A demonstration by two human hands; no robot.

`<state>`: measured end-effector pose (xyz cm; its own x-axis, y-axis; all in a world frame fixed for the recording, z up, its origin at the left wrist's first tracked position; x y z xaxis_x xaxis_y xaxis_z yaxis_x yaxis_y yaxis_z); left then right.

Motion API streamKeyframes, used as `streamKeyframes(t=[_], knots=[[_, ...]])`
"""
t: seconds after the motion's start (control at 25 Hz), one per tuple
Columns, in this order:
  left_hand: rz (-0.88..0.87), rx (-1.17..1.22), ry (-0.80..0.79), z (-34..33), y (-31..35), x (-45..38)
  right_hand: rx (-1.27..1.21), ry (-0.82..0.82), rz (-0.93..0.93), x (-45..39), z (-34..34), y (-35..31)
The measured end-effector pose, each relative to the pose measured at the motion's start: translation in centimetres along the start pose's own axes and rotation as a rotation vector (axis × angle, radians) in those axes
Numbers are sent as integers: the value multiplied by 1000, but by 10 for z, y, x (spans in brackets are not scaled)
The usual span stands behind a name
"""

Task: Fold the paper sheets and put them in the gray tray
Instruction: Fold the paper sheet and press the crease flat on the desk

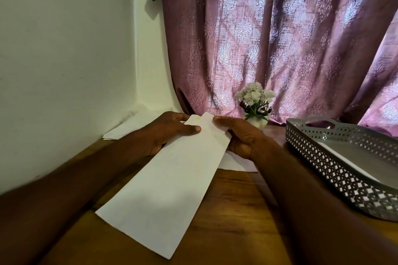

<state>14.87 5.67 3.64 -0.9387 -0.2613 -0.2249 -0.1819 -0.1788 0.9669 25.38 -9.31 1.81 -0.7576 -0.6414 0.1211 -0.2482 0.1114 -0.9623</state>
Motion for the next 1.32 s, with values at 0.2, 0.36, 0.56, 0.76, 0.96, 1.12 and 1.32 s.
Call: streamKeyframes(t=[0.2,0.36,0.56,0.76,0.96,1.12,1.32], knots=[[-6,-62,1,-1,2,0,10,-6,26,-3,1,-4],[-3,-17,-2,-2,1,2,47,-11,23,-3,-1,-2],[-6,-27,-5,-1,0,1,0,33,44,1,-1,-4],[-16,-34,-1,-2,1,1,11,-37,61,-1,-6,-5],[-20,-33,-3,-2,1,2,-2,-40,18,4,-8,0],[-41,-81,5,-1,3,1,11,13,61,9,-9,-6],[-22,-38,27,5,1,0,208,264,202,14,7,-23]])
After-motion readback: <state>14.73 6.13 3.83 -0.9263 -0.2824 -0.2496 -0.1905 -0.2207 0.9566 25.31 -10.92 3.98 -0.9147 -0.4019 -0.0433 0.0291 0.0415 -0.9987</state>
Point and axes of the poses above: each hand's wrist, its own x-axis away from the middle knuckle, its own z-axis out of the back of the hand, y = z × x, the point moved 8 cm from there along -x, towards the middle knuckle, and after that the axes turned 6 degrees about -z, right-handed, at the moved point
